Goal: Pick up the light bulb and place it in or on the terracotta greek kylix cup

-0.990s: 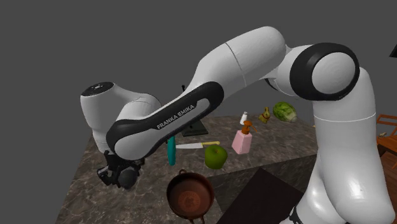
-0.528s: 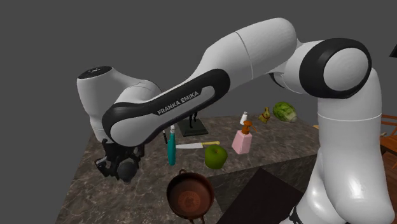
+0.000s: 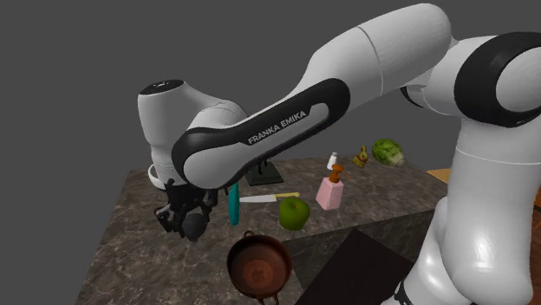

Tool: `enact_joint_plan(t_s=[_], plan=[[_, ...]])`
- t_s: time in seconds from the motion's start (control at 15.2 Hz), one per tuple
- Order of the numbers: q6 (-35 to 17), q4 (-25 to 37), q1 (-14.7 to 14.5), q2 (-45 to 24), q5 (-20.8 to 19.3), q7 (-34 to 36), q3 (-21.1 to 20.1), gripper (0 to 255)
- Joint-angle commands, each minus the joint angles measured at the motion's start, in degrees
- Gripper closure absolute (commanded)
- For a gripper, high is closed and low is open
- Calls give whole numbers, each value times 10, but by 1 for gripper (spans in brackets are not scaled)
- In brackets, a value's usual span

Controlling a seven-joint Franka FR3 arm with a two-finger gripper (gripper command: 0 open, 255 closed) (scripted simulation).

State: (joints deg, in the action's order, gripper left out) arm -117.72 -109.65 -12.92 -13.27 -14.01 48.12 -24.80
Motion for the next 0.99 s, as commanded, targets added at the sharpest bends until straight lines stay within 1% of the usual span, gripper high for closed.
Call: enact_joint_plan(t_s=[0.0,0.33,0.73,0.92], plan=[[-17,-61,15,51,21,-18,-2,255],[-44,-188,36,170,75,-74,8,255],[-49,-324,37,316,129,-149,43,255],[-74,-337,37,303,124,-143,41,255]])
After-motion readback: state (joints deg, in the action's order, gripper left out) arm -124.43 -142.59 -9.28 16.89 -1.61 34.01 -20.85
